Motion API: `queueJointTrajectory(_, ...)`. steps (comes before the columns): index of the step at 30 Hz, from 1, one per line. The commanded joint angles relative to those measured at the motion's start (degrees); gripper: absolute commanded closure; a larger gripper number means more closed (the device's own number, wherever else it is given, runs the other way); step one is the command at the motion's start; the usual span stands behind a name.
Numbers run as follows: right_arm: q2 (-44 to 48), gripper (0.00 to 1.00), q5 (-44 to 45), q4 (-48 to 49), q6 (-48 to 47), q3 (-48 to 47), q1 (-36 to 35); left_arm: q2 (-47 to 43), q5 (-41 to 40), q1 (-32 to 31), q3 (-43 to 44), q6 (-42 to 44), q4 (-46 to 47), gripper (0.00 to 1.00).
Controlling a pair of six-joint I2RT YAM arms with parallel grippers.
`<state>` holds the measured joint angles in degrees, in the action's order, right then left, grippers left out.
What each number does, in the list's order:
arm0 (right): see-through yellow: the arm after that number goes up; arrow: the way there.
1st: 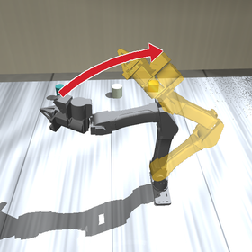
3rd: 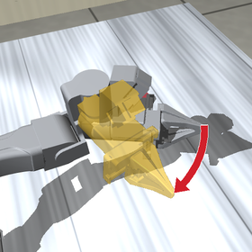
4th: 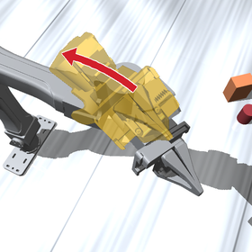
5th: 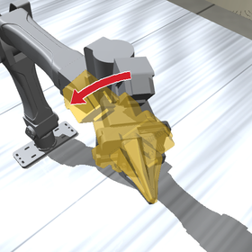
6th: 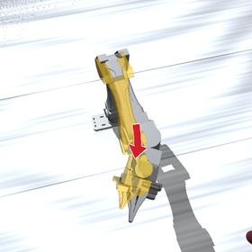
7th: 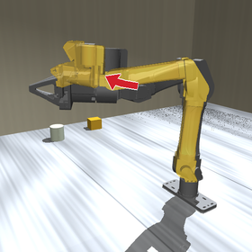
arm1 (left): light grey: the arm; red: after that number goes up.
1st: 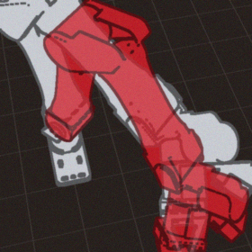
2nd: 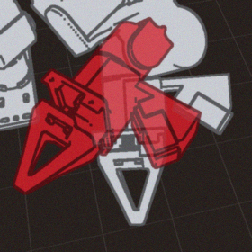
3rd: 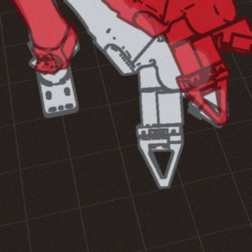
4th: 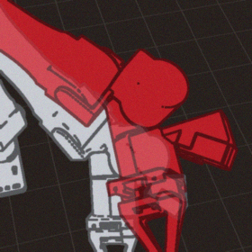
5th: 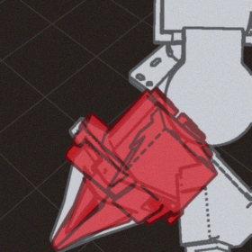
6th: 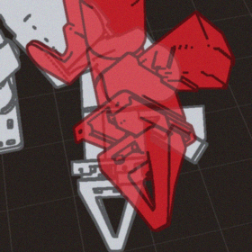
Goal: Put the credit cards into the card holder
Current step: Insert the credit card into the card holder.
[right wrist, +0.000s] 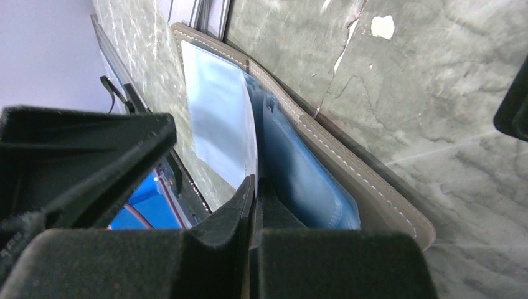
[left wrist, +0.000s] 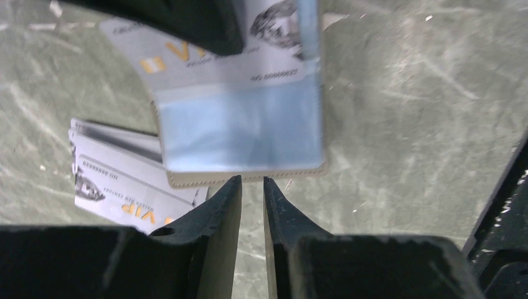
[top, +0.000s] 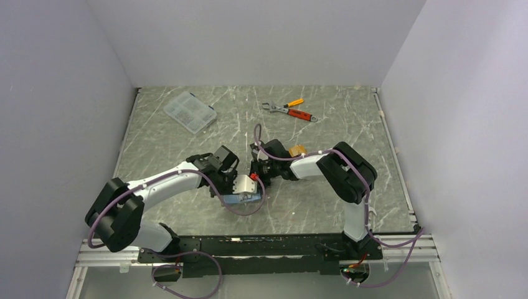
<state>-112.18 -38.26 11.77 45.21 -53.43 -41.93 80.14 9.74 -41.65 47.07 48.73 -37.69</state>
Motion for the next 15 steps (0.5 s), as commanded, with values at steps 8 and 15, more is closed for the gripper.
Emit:
queueJointTrajectory(8,1.87,1.00,11.55,-8.05,-3.02,2.40,-0.80,3.05,-4.85,1.93,-3.71,2.37,5.52,0.76)
queueJointTrajectory(15,1.44,1.00,12.03,-7.50,-2.04,2.24,-0.97,5.45,-3.30,1.91,-4.05,1.57,5.97,0.77)
